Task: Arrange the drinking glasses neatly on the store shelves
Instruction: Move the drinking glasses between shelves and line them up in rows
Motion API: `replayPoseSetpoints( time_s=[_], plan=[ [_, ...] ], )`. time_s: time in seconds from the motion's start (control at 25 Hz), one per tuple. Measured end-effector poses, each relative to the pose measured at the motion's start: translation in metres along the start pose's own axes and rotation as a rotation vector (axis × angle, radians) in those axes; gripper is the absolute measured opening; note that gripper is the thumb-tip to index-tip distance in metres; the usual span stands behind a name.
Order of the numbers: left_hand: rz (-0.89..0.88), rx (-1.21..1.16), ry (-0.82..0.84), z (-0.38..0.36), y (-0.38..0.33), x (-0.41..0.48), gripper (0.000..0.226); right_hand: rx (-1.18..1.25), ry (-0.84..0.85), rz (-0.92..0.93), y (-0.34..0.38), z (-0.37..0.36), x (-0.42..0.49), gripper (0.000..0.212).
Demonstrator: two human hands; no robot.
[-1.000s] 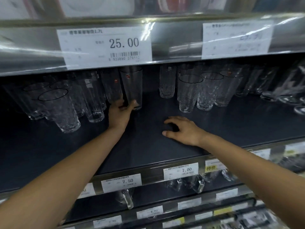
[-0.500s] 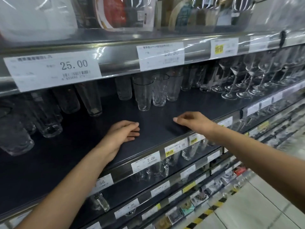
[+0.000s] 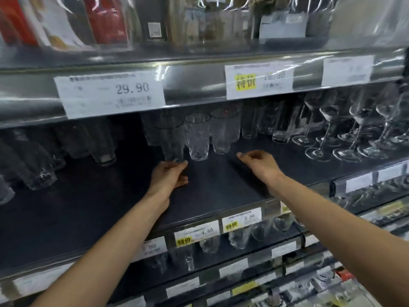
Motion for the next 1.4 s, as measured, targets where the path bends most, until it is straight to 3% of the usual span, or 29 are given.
replayPoseSetpoints(
  time_s=[0.12, 0.28, 0.48, 0.56, 0.72, 1.0, 1.12, 1.24, 1.36, 1.4],
  plan=[
    [-0.014, 0.001, -0.166, -0.002, -0.002, 0.005, 0.026, 0.01, 0.056, 0.049, -0.003, -0.006, 0.035, 0.054],
    [-0.165, 0.064, -0.421, 0.016, -0.012, 0.005, 0.063, 0.056, 0.168, 0.102, 0.005, -0.028, 0.069, 0.068],
    [-0.27, 0.243, -0.349, 0.003, -0.016, 0.028, 0.1, 0.09, 0.235, 0.218, 0.01, -0.049, 0.1, 0.079],
    [-0.311, 0.31, -0.356, -0.005, -0.018, 0.034, 0.103, 0.113, 0.243, 0.255, 0.008, -0.055, 0.106, 0.075],
    [-0.343, 0.309, -0.37, -0.015, -0.022, 0.041, 0.096, 0.192, 0.22, 0.269, 0.009, -0.06, 0.109, 0.051],
    [-0.339, 0.336, -0.353, -0.011, -0.02, 0.042, 0.096, 0.187, 0.244, 0.263, 0.013, -0.053, 0.104, 0.061],
    [-0.218, 0.392, -0.262, -0.012, -0.026, 0.02, 0.075, 0.187, 0.373, 0.179, 0.013, -0.044, 0.091, 0.063],
    [-0.178, 0.36, -0.161, -0.017, -0.034, -0.018, 0.035, 0.292, 0.494, 0.136, 0.017, -0.018, 0.054, 0.042],
    [-0.247, 0.246, -0.155, -0.007, -0.046, -0.068, 0.026, 0.306, 0.551, 0.164, 0.029, -0.001, 0.005, 0.091],
    [-0.266, 0.207, -0.164, -0.001, -0.049, -0.084, 0.028, 0.319, 0.57, 0.161, 0.035, -0.002, -0.012, 0.097]
  ],
)
Point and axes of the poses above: each hand's wrist, its own x-axis towards the middle knuckle, its own z-axis out of the back of the hand, y = z × x, the point moved 6 cm from there along x, towards the middle knuckle, and after that the axes turned 2 degrees about -x, right-handed, at the moved point
